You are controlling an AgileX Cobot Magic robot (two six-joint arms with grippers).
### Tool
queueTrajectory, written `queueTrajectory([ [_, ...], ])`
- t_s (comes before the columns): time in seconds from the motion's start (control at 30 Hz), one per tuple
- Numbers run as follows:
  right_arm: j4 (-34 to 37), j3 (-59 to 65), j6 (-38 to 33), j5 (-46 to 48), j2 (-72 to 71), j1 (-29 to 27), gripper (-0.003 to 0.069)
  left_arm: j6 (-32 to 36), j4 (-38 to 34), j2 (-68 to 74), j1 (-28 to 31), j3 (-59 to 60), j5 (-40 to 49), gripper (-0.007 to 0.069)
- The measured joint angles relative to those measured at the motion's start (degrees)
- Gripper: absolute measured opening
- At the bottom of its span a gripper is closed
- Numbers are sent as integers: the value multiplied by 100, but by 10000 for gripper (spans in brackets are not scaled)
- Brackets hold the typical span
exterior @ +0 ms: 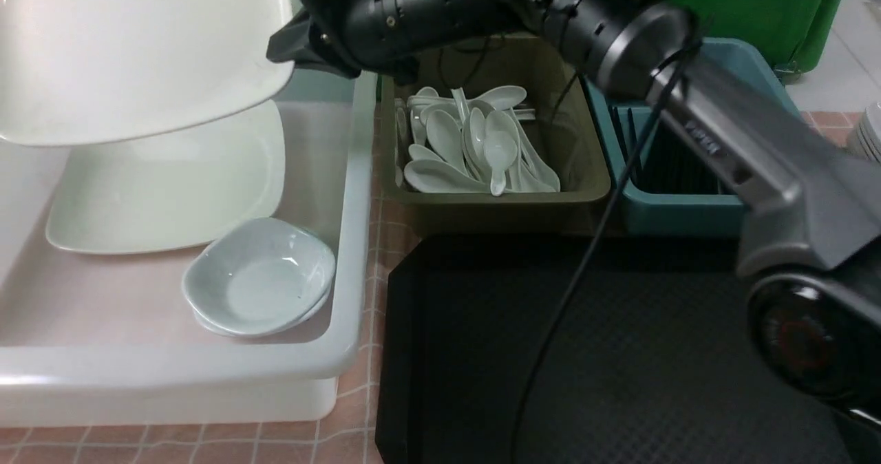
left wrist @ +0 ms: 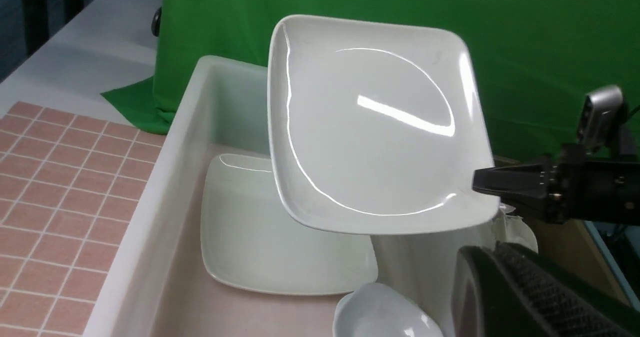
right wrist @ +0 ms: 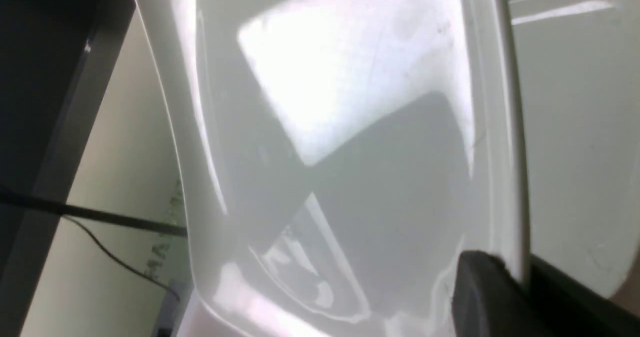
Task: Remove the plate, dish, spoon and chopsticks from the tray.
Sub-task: Use the right arm to put the plate into the large storage box on the left
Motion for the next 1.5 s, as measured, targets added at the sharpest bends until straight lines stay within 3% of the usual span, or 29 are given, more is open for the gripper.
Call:
queueTrajectory([
  [0.3, -235, -424, 264, -661, 863, 266, 65, 136, -59, 0, 0, 0, 0, 5],
  [0.53, -346, -445, 479, -1342, 1039, 529, 65, 270, -495, 0, 0, 0, 0, 5],
  [0.97, -457, -643, 551, -909, 639, 531, 65, 344, -544, 0, 0, 0, 0, 5],
  [1.13, -622, -797, 548, -1204, 264, 758, 65, 344, -548, 0, 0, 0, 0, 5],
  [1.2, -896, -769, 678, -1430, 248, 925, 65, 344, -548, 0, 0, 0, 0, 5],
  [1.3, -1734, -648, 1553, -1908, 470, 1331, 65, 350, -549, 0, 0, 0, 0, 5],
  [1.5, -2424, -554, 2698, -2240, 1110, 1376, 67, 350, -614, 0, 0, 0, -6, 5],
])
